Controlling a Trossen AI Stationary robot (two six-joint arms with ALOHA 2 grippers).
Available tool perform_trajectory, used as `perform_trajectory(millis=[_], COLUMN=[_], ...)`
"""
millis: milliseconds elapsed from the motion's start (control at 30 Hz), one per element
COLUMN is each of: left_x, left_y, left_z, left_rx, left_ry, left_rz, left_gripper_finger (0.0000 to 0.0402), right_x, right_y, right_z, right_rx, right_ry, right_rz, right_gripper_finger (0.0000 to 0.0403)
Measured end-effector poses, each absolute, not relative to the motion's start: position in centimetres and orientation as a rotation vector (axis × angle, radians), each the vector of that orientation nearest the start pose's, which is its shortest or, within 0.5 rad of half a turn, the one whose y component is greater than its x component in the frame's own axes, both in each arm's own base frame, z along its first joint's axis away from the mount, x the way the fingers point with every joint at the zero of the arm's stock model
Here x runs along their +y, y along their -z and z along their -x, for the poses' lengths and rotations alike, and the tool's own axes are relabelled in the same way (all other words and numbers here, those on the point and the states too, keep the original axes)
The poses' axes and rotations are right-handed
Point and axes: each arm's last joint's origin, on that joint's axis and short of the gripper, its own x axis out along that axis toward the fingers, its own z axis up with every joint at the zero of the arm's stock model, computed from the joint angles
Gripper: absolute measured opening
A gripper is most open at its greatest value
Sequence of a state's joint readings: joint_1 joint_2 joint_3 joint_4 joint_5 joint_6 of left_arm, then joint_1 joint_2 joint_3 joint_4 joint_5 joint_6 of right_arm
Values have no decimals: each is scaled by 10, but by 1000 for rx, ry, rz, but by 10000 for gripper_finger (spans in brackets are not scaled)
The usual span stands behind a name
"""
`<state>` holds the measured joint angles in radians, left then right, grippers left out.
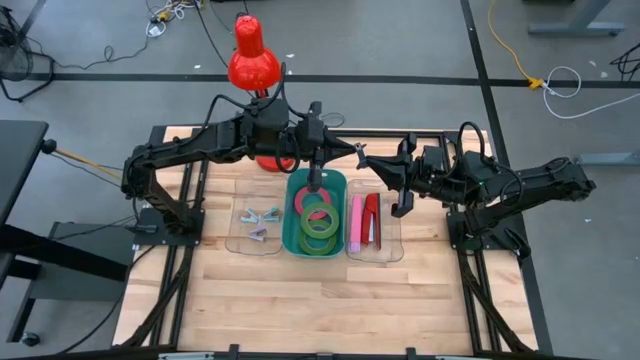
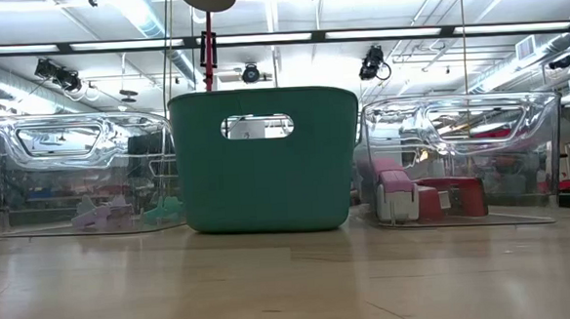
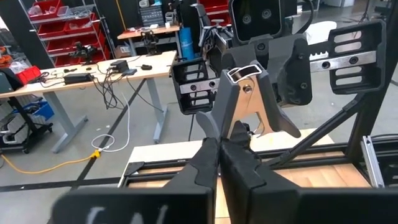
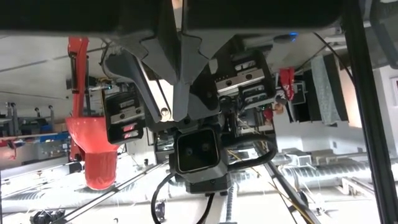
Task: Pick and place Stapler, Stapler remover, tape
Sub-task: Put the black stapler remover into the left transparent bin
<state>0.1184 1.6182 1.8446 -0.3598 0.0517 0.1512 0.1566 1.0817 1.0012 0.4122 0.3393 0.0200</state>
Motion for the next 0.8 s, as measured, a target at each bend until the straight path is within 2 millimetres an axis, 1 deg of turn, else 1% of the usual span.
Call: perform_trajectory(millis=[133, 567, 667, 800], left_x=[40, 40, 40, 40], left_y=[-467, -466, -465, -464], left_z=[-351, -351, -351, -349], left_rx=[149, 162, 165, 188], left_ry=[-55, -55, -54, -55], left_rz=[-141, -138, -138, -137], left_gripper_finger=[5, 3, 2, 2], right_x=[27, 27, 28, 28], right_y=[-407, -408, -408, -411], right_z=[-234, -233, -233, -231], right_rx=[-321, -323, -333, -361], right_ry=[178, 177, 158, 148], right_rz=[-102, -100, -107, -131], right_gripper_finger=[2, 24, 38, 75])
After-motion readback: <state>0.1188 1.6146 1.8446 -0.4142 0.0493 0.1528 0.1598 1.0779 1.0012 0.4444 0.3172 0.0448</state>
